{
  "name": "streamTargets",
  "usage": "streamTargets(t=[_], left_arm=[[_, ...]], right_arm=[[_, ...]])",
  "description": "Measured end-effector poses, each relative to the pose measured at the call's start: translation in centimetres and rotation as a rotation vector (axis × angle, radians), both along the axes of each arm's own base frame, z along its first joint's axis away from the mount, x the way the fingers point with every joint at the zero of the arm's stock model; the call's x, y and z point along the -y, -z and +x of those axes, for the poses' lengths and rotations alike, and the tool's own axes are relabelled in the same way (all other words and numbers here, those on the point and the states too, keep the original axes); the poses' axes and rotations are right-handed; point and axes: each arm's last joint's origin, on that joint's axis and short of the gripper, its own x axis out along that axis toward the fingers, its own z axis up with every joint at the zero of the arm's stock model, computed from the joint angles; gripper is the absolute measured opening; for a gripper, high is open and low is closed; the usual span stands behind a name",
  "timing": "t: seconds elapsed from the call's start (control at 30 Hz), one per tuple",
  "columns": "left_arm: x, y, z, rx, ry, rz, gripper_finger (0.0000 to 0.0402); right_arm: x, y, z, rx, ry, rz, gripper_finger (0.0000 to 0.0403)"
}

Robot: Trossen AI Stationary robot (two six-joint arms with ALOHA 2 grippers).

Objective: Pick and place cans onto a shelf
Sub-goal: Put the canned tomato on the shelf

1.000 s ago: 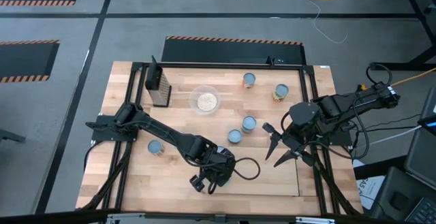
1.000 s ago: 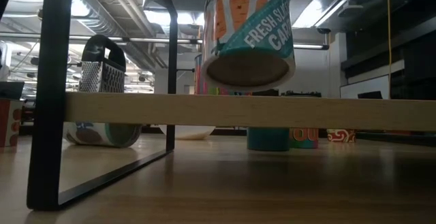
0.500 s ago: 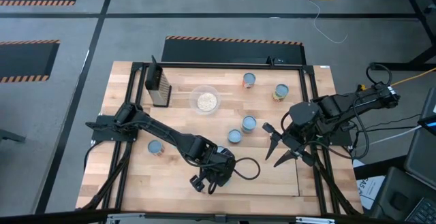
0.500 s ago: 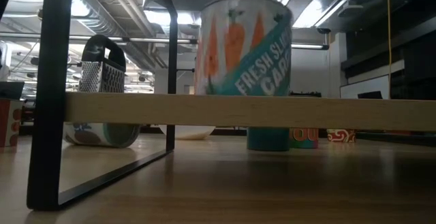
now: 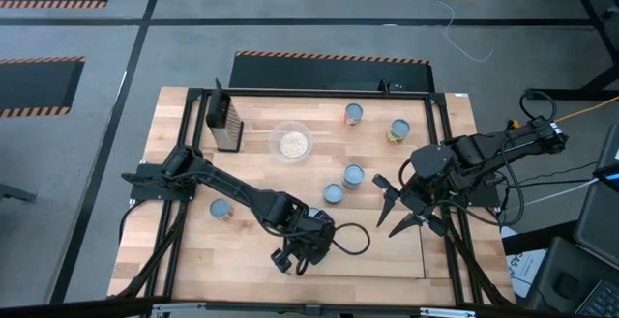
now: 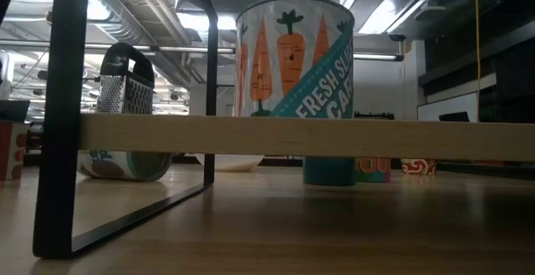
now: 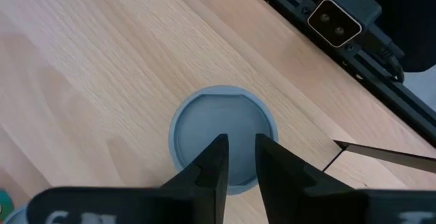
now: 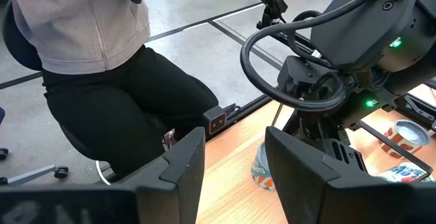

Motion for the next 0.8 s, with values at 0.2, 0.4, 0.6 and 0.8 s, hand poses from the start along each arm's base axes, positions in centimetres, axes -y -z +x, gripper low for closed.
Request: streamTargets(t=[0.2,0.4,0.6,0.8], left_arm=[[0.0,-0.5,-0.1,0.015,-0.001,-0.006,0.0068],[-0.4,-2.7,-0.4,0.063,-0.036,0.034,0.0063],[-1.0,-6.3,-1.5,0.148,-0.087,0.072,0.0066],[-2.4,-9.7,-4.3,0.146,-0.203,0.078,0.006]], right_arm=[[0.0,0.0,0.0,0.001,0.0,-0.001,0.0158],[0.0,0.0,0.0,0.002,0.0,-0.001,0.0158],[0.0,0.0,0.0,0.001,0.0,-0.001,0.0158],[0.0,0.0,0.0,-0.003,0.0,-0.002,0.0158]])
